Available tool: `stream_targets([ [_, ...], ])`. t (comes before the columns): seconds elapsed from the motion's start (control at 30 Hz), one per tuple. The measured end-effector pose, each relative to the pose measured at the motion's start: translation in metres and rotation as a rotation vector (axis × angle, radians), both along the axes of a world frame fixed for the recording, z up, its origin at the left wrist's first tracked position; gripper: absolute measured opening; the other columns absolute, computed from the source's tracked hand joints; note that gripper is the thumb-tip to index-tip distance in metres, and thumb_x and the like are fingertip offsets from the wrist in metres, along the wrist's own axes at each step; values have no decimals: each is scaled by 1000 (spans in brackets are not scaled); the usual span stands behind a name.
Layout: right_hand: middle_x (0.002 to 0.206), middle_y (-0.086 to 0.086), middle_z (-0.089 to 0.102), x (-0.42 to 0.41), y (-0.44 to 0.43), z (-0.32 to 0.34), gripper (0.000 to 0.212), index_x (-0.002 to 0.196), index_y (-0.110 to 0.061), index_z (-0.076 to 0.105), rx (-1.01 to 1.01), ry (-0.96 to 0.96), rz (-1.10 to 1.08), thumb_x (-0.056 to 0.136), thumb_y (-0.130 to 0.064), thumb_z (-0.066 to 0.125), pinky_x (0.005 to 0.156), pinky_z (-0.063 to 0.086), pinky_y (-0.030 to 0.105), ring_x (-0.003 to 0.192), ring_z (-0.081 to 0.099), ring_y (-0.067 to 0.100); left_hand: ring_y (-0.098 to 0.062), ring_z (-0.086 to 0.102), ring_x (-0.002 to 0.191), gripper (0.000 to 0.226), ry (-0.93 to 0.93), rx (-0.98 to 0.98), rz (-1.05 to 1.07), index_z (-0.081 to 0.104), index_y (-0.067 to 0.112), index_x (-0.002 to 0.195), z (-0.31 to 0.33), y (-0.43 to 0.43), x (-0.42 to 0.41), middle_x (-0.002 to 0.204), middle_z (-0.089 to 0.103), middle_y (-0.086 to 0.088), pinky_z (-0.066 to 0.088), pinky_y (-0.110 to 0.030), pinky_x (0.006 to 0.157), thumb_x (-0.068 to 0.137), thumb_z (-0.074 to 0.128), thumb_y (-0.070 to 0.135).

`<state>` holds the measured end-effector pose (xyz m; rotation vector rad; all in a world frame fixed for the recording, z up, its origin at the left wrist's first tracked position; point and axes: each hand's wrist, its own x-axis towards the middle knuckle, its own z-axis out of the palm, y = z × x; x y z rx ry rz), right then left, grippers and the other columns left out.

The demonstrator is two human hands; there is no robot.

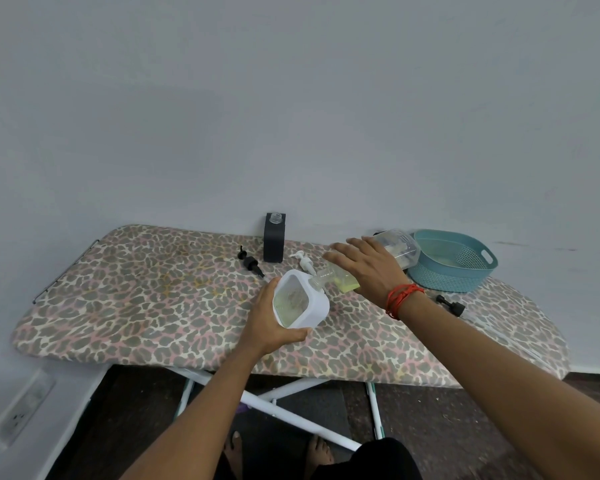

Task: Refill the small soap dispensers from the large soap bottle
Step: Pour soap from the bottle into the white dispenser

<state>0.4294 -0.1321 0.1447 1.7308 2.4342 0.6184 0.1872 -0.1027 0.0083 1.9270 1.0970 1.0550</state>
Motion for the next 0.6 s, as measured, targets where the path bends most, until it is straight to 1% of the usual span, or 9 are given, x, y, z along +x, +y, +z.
stream_targets([
  [0.07, 145, 2, 53, 0, 0, 0, 80, 145, -28, 48, 0, -2, 1, 73, -15, 82, 112, 36, 49, 130, 51, 33, -2, 50, 119, 106, 4, -8, 2, 43, 39, 140, 0, 0, 0, 129, 49, 22, 48, -32, 94, 49, 96, 41],
  [0.17, 144, 3, 53, -1, 0, 1, 81, 144, -27, 49, 7, -7, 10, 72, -11, 82, 111, 36, 49, 129, 51, 33, -8, 52, 120, 106, 0, -21, 1, 44, 35, 142, 0, -1, 0, 131, 51, 17, 50, -38, 97, 50, 97, 40],
  [0.27, 142, 3, 56, -1, 0, 1, 80, 142, -27, 52, 16, -2, 18, 70, -9, 82, 110, 38, 50, 127, 53, 34, -11, 53, 121, 106, -6, -28, 0, 44, 32, 142, 1, 0, 0, 131, 51, 14, 50, -42, 99, 50, 97, 39],
  [0.33, 142, 2, 55, -1, 0, 1, 77, 142, -27, 51, 28, -6, 21, 73, -10, 80, 110, 38, 49, 127, 53, 33, -11, 53, 121, 106, -10, -34, -1, 44, 32, 142, 1, 0, 1, 131, 51, 13, 50, -44, 99, 51, 97, 39],
  [0.5, 142, 3, 55, -1, 0, 0, 78, 142, -26, 51, 37, 1, 33, 72, -7, 80, 110, 37, 50, 128, 53, 34, -11, 53, 121, 107, -13, -36, -1, 45, 31, 143, 2, -1, 0, 131, 52, 13, 50, -43, 100, 50, 97, 38],
  [0.6, 142, 3, 55, 0, 1, 0, 78, 142, -26, 52, 45, 6, 39, 72, -5, 80, 111, 38, 51, 128, 53, 35, -10, 52, 122, 108, -11, -41, -2, 44, 31, 144, 2, -1, 0, 132, 51, 13, 49, -40, 100, 50, 97, 38],
])
